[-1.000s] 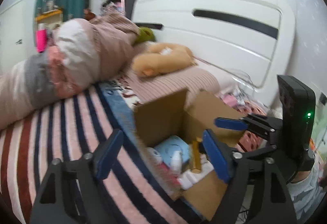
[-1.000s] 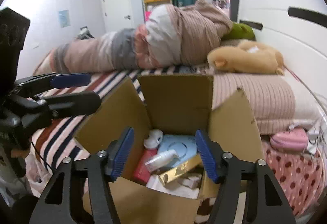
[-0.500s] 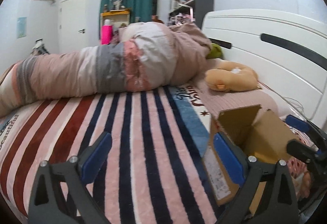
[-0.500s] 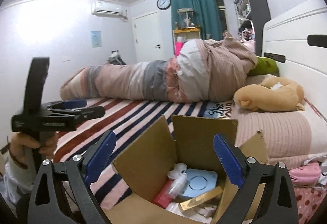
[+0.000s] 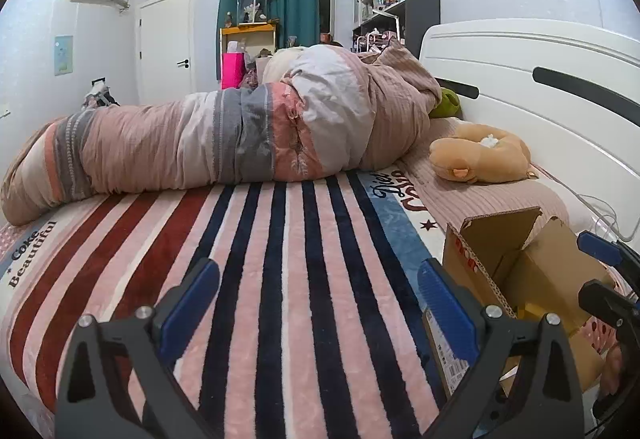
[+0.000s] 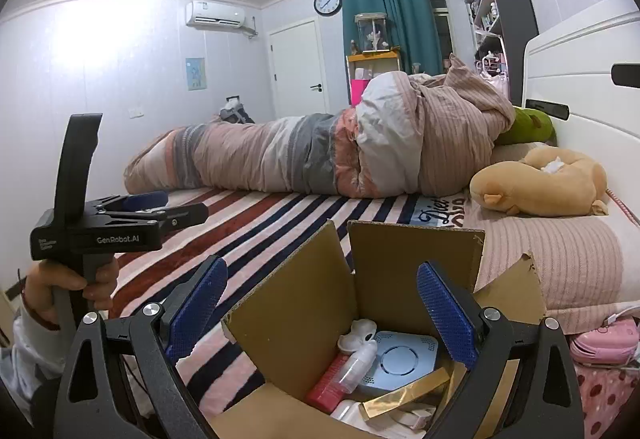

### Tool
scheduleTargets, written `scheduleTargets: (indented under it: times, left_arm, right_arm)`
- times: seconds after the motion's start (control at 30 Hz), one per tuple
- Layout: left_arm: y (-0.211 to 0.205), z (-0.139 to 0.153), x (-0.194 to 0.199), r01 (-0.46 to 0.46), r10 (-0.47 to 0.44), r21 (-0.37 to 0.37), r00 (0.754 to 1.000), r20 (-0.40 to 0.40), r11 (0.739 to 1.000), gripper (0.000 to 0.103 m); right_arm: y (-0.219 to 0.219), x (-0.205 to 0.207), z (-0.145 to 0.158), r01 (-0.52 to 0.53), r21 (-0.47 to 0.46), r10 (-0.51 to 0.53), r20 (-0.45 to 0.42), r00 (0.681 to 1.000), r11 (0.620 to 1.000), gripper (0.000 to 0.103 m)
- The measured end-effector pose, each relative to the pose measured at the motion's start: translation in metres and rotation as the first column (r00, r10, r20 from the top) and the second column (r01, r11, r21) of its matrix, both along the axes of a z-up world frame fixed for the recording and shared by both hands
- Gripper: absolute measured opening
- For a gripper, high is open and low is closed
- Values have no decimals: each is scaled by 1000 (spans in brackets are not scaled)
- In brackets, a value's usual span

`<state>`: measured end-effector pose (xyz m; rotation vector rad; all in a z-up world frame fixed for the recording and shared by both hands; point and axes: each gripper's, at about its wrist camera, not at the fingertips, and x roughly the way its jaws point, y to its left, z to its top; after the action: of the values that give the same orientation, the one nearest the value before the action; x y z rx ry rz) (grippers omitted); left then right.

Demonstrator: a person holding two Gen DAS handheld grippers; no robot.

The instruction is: Organize rigid objects

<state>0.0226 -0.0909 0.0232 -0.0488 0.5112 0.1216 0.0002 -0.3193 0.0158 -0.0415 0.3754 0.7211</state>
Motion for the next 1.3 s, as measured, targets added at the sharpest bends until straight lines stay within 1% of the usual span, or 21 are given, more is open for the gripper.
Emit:
scheduleTargets:
  times: [1.3]
  left_arm:
    - [2,0,-3,-16,16,-1,1000,3,1000,99]
  right_arm:
    - [2,0,0,-6,-3,6,-1,1000,1000,96]
